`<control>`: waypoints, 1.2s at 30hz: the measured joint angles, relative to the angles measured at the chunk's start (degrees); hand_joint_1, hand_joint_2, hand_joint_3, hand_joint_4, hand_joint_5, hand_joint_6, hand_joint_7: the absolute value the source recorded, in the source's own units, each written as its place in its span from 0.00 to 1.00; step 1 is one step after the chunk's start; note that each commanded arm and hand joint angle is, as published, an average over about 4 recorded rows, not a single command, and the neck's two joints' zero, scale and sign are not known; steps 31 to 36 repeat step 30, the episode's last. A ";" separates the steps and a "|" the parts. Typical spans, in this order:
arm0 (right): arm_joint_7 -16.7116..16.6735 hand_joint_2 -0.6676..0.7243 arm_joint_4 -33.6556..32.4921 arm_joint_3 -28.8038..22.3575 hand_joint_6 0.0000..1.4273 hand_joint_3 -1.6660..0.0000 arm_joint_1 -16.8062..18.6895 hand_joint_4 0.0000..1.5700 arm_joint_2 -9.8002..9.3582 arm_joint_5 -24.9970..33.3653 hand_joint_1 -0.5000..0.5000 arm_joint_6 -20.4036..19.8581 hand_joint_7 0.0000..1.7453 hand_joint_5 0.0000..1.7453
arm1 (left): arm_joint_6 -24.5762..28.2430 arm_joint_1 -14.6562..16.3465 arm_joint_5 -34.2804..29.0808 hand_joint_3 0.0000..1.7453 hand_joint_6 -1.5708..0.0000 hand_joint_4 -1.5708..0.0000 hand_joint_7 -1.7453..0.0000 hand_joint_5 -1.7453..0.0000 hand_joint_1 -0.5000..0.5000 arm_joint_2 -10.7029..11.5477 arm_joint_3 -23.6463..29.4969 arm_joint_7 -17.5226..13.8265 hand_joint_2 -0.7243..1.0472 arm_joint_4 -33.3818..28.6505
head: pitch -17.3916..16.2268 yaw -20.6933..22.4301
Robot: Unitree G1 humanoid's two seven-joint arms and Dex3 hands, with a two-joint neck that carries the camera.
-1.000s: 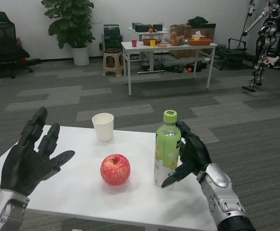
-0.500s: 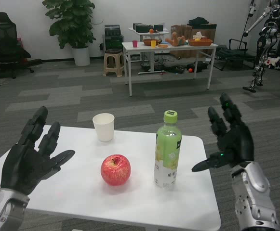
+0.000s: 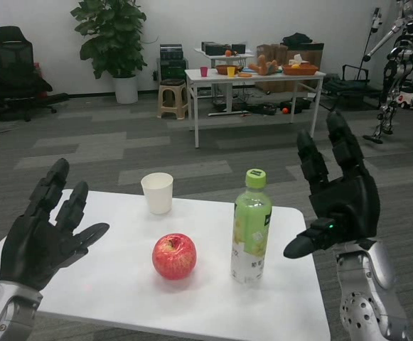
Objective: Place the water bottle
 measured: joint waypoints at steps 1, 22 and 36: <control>-0.01 0.64 -0.48 0.13 0.00 0.99 0.02 0.00 0.02 0.01 0.04 -0.03 0.00 0.00 | 0.00 0.04 0.00 0.05 1.00 1.00 1.00 1.00 0.00 0.01 0.10 -0.04 0.75 -0.10 | 0.13 0.26; -0.10 0.60 -2.59 3.08 0.00 1.00 -2.07 0.00 -0.96 -1.73 0.04 -0.09 0.00 0.00 | 0.02 0.36 0.35 0.04 1.00 1.00 1.00 1.00 0.00 -0.76 3.69 -0.85 0.75 -1.82 | -1.24 0.09; -0.10 0.59 -3.03 3.11 0.00 1.00 -2.05 0.00 -0.95 -1.89 0.04 -0.09 0.00 0.00 | 0.02 0.36 0.42 0.05 1.00 1.00 1.00 1.00 0.00 -0.80 3.76 -0.85 0.77 -1.82 | -1.86 -0.31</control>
